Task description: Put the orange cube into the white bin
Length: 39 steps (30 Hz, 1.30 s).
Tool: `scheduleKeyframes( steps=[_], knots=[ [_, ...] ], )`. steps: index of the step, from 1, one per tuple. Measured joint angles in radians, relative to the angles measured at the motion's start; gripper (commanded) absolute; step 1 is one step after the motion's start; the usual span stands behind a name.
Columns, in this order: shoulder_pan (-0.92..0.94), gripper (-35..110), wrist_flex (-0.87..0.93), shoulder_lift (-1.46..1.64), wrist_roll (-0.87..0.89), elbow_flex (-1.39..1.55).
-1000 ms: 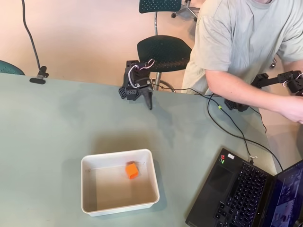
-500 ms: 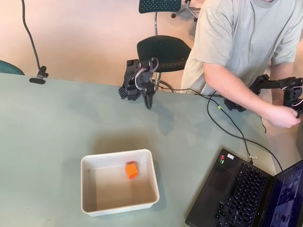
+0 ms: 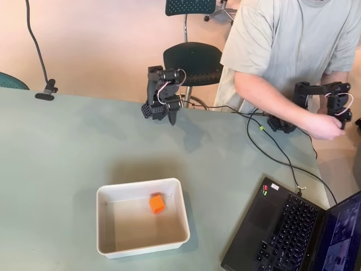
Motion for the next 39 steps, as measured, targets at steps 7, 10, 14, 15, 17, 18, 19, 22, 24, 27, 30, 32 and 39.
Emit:
scheduleKeyframes(
  steps=[7, 10, 14, 15, 17, 18, 19, 22, 24, 27, 30, 32, 39],
  knots=[
    [0.031, 6, -0.250, 0.290, 0.014, 0.522],
    [0.038, 6, -0.383, 0.442, 0.015, 0.756],
    [0.086, 6, -0.508, 0.606, 0.017, 1.014],
    [0.087, 6, -0.526, 0.644, 0.017, 1.062],
    [0.112, 6, -0.554, 0.703, 0.017, 1.141],
    [0.132, 6, -0.563, 0.724, 0.017, 1.177],
    [0.138, 6, -0.569, 0.739, 0.017, 1.204],
    [0.179, 6, -0.577, 0.758, 0.017, 1.275],
    [0.207, 6, -0.577, 0.759, 0.017, 1.302],
    [0.247, 6, -0.577, 0.762, 0.017, 1.319],
    [0.265, 6, -0.577, 0.764, 0.017, 1.335],
    [0.295, 6, -0.578, 0.764, 0.017, 1.344],
    [0.305, 6, -0.578, 0.765, 0.017, 1.373]
  ],
)
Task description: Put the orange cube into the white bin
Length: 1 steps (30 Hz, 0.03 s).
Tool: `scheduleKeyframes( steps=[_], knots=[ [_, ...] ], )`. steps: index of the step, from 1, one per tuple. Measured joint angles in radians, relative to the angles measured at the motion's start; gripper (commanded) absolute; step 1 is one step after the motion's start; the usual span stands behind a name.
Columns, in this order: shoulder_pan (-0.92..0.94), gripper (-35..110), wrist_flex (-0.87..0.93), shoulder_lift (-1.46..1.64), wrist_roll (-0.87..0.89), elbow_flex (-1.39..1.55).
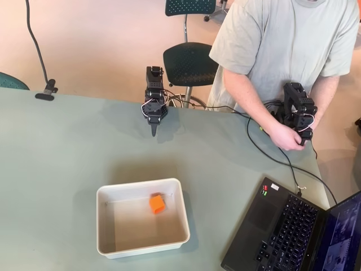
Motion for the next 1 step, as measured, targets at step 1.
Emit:
scheduleKeyframes(
  steps=[1],
  knots=[
    [0.011, 6, 0.000, -0.002, 0.000, 0.003]
  ],
)
